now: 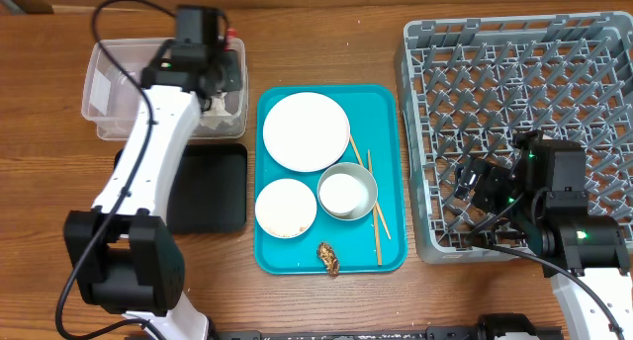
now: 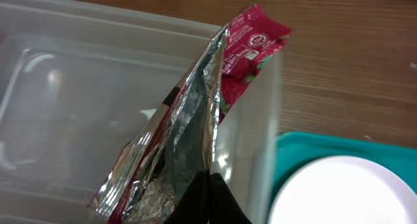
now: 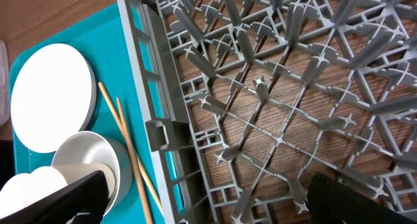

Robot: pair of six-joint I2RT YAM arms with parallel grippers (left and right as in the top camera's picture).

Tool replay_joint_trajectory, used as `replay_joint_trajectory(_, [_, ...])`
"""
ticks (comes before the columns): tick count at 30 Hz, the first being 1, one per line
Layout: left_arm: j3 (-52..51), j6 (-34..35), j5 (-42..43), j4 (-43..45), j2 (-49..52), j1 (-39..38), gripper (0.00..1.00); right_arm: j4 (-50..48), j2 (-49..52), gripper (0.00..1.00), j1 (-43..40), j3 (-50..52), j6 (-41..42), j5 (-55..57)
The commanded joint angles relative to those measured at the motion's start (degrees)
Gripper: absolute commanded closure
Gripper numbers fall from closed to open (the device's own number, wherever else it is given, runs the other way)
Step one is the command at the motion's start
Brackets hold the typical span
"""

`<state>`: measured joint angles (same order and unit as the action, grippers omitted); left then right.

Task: Sort waste into correct bins and load items into the dishwasher
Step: 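Carry the red wrapper left and release it into the clear bin, then grasp the white cup on the teal tray with the left gripper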

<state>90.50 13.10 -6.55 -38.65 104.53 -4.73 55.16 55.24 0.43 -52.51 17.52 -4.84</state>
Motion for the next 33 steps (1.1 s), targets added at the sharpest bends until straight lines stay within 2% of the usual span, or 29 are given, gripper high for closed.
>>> replay_joint_trajectory(1, [0.61,-1.31,-0.90,-0.24,-0.76,3.74,0.82,-0.17,-0.09,0.00,-0.13,-1.84,-0.33,0.52])
replay_joint_trajectory(3, [0.61,-1.31,0.31,-0.85,-0.76,4.87,0.44,-0.17,-0.09,0.00,-0.13,-1.84,-0.33,0.52])
replay_joint_trajectory(7, [0.61,-1.31,4.70,-3.48,-0.76,4.72,0.32,-0.17,-0.09,0.00,-0.13,-1.84,-0.33,0.52])
replay_joint_trajectory(16, [0.63,-1.31,14.16,-12.94,-0.79,2.32,0.36,-0.11,-0.09,0.00,-0.13,-1.84,-0.33,0.52])
replay_joint_trajectory(26, [0.63,-1.29,14.32,-25.16,-0.79,-4.57,0.32,-0.13,-0.09,0.00,-0.13,-1.84,-0.33,0.52])
replay_joint_trajectory(33, [0.63,-0.66,16.74,-27.78,-0.79,-12.33,0.31,-0.13,-0.09,0.00,-0.13,-1.84,-0.33,0.52])
